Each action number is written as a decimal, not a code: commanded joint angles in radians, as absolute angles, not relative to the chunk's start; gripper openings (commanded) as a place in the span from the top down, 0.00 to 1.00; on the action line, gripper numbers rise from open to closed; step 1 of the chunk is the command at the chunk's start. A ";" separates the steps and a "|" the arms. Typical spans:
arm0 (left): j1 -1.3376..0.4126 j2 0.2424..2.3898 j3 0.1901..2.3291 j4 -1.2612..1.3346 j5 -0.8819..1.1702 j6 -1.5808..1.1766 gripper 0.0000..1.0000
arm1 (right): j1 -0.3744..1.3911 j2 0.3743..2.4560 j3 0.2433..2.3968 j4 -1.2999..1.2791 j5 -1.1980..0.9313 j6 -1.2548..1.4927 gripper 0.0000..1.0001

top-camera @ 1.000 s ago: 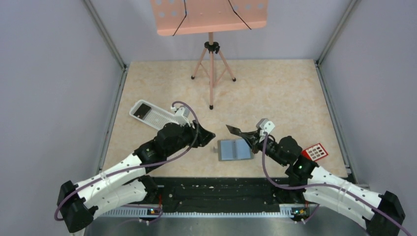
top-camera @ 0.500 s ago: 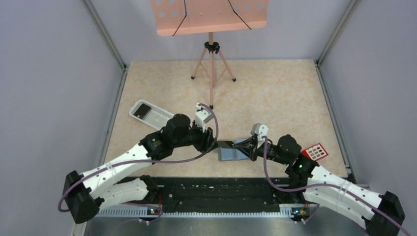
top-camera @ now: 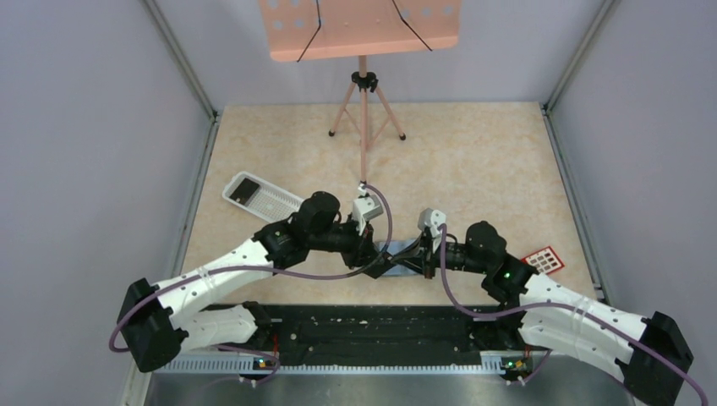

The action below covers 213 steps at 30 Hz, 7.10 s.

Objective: Take the credit cards out of the card holder
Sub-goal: Remove the credit card from the card holder, then place the credit card in the storage box.

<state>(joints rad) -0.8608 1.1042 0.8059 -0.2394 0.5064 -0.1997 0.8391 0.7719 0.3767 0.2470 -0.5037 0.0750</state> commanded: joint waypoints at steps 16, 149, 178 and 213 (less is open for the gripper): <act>-0.863 0.771 0.515 0.372 0.060 -0.758 1.00 | 0.829 0.754 0.222 0.801 -0.273 0.653 0.34; 0.166 0.882 0.796 -0.245 -0.124 -0.786 1.00 | 0.718 0.580 0.270 0.381 -0.548 0.497 0.01; 0.435 1.340 0.729 0.152 0.148 -0.768 1.00 | 0.716 0.603 0.222 0.456 -0.462 0.414 0.01; 0.435 1.501 0.727 0.261 0.146 -0.768 0.89 | 0.717 0.623 0.227 0.441 -0.427 0.407 0.02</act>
